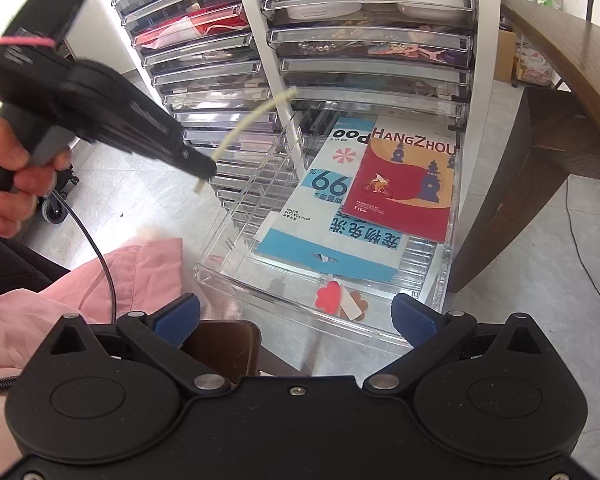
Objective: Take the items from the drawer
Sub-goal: 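Close the left gripper on the cream foam tube, then lift the cream tube out of the drawer up to the cabinet top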
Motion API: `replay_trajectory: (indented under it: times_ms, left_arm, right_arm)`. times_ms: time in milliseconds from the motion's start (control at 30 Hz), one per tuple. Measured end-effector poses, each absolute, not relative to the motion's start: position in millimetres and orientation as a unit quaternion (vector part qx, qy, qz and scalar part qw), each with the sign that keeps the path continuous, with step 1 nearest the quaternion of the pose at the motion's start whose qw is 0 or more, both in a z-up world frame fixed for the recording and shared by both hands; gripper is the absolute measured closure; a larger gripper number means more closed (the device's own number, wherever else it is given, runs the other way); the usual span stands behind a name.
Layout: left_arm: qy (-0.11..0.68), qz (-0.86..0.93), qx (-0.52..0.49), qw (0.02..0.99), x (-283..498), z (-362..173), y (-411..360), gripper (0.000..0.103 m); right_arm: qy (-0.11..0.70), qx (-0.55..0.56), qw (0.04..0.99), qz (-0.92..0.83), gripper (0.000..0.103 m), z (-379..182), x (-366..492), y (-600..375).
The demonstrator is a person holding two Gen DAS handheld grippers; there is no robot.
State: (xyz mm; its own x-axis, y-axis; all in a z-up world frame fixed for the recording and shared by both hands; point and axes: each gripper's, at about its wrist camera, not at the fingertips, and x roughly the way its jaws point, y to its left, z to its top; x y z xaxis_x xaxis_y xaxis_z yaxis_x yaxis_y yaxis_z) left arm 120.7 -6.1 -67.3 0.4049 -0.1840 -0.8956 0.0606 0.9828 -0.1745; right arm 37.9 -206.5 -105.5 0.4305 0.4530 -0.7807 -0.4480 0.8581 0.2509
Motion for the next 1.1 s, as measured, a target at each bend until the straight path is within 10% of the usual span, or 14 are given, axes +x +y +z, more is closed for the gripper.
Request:
replay_trajectory:
  times_ms: [1100]
  left_arm:
    - [0.317, -0.022, -0.053, 0.947, 240.7, 145.8, 11.5, 0.099]
  right_arm:
    - [0.411, 0.059, 0.866, 0.280, 0.000, -87.9, 38.5, -216.8]
